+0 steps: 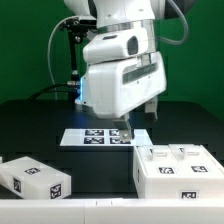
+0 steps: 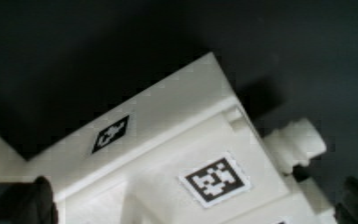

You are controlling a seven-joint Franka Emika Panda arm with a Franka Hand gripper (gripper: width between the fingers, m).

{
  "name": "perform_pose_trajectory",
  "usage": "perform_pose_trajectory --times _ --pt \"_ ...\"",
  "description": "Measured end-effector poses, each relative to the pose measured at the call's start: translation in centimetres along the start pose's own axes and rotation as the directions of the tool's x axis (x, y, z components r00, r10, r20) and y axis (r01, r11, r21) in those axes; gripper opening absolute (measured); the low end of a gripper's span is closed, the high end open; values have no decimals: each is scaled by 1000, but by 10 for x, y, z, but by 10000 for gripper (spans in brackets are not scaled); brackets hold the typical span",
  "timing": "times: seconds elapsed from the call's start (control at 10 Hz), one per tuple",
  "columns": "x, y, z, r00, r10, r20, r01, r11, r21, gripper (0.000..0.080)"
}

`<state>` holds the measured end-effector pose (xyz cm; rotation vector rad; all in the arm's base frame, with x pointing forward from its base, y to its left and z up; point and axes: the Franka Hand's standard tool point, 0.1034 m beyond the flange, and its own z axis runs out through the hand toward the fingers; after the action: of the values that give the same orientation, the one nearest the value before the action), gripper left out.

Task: Assemble cabinet

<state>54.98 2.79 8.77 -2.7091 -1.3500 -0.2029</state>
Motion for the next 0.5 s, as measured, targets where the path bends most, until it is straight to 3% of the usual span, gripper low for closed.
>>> perform_pose_trajectory --times 0.3,0.4,0.5 --pt "0 0 1 984 177 -1 -177 984 2 796" --pt "1 0 -1 957 289 -10 -290 957 -8 796" --pt "4 -6 -8 912 408 -39 -409 912 -35 796"
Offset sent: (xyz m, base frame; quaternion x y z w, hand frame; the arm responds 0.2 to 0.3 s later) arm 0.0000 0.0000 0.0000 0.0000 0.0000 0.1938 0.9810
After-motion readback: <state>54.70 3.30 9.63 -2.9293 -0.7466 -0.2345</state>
